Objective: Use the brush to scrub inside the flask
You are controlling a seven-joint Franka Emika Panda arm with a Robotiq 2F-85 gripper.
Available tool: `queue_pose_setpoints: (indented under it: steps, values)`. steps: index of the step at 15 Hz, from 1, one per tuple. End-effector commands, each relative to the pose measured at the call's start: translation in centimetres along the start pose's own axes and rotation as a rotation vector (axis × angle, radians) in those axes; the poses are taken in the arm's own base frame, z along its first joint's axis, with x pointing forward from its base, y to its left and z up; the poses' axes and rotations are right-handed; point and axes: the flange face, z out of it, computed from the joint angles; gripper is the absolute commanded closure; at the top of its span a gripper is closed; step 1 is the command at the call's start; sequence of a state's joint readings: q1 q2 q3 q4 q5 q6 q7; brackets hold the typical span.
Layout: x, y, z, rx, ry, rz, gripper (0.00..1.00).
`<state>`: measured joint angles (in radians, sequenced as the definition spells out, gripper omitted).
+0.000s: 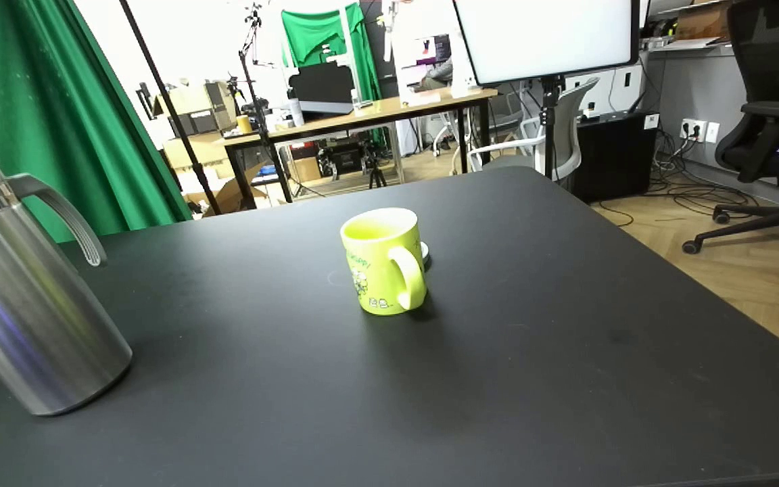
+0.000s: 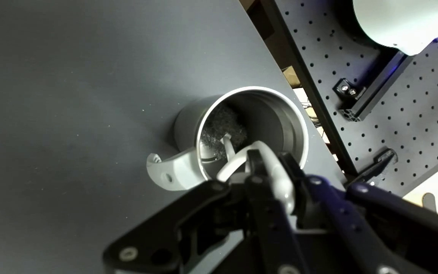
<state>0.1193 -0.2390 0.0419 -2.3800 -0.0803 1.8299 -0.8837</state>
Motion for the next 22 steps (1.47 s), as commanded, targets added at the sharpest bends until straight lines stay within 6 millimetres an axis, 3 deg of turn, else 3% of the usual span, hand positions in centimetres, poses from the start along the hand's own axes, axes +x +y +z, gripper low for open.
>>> queue_pose_setpoints:
  steps: [1, 17, 18, 19, 22]
  values:
    - [0.0, 0.5, 1.7, 0.011, -0.023, 0.028, 0.96]
    - [0.2, 0.9, 3.1, -0.011, -0.053, 0.025, 0.96]
    - [0.2, 0.9, 3.0, -0.010, -0.055, 0.028, 0.60]
    - [0.1, 0.9, 2.9, -0.007, -0.056, 0.024, 0.59]
    - [-0.1, 0.8, 3.3, 0.021, -0.083, 0.010, 0.39]
